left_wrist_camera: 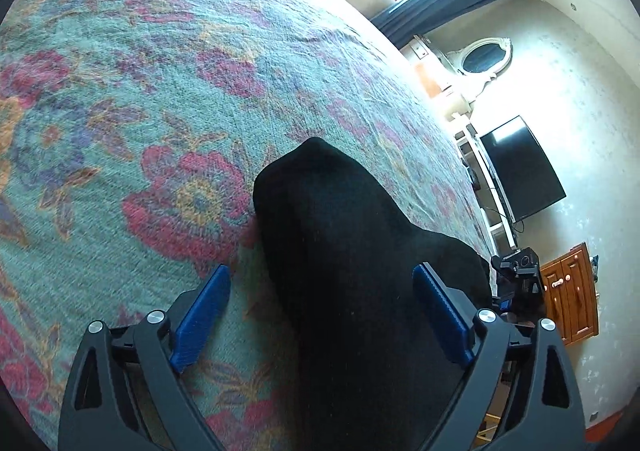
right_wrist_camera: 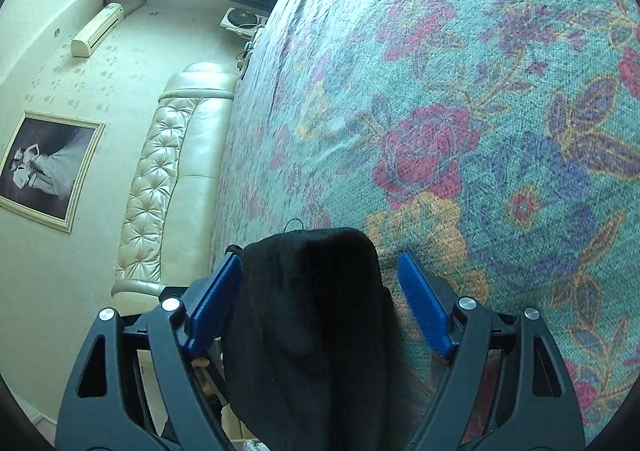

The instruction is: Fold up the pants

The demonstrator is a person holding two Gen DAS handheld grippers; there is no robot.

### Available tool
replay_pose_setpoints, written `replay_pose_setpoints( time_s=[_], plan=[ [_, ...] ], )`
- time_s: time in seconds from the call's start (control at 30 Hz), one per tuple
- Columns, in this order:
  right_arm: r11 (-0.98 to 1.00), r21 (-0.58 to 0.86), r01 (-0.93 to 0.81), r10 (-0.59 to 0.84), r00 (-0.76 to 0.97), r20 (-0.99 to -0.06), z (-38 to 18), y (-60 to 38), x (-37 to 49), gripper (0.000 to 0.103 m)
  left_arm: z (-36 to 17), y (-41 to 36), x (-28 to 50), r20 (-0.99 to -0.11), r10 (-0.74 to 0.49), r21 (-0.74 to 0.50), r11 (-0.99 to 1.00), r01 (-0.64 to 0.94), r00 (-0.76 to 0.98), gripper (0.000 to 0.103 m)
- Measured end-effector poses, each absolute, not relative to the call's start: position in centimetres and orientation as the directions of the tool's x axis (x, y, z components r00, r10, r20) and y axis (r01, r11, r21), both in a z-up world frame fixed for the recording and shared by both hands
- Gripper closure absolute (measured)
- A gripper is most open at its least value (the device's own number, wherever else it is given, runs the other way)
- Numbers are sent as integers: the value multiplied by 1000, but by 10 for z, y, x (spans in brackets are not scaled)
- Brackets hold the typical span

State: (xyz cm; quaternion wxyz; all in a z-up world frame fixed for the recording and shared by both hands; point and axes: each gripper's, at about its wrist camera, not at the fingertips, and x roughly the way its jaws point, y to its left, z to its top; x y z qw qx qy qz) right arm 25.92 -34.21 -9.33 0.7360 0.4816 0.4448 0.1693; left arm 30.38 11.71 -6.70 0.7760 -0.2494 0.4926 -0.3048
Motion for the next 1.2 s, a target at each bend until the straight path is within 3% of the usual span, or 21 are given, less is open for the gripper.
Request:
replay_pose_setpoints(
  time_s=[0.1,0.23,0.3,0.37,0.53,0.6,0.77,1.07,1.2],
  plan=[
    [481,862,162,690,537,-486,-92,-341,263,26,-67,108,310,-623,-718,-671,694,260,309,5],
    [514,831,212,646,541,-538,-104,-353,255,69,-67,92,308,-668,-676,-591,736,329,311,5],
    [464,859,216,650,576,-496,-110,-362,248,70,-67,87,305,-673,-664,-564,746,354,327,5],
    [447,869,212,638,605,-476,-109,-365,242,64,-67,86,300,-667,-664,-555,745,369,337,5],
    [477,858,191,591,653,-474,-89,-369,217,27,-67,86,299,-657,-667,-562,744,362,351,5],
    [519,832,196,555,663,-502,-81,-366,203,22,-66,86,296,-664,-651,-546,758,356,367,5],
    [595,773,223,496,655,-570,-78,-353,162,22,-65,84,280,-681,-598,-490,801,344,423,5],
    [664,721,199,448,666,-597,-76,-328,105,21,-68,101,251,-693,-559,-473,829,298,454,5],
    [694,694,192,432,661,-614,-72,-311,88,15,-68,110,239,-686,-557,-499,829,253,469,5]
  ],
)
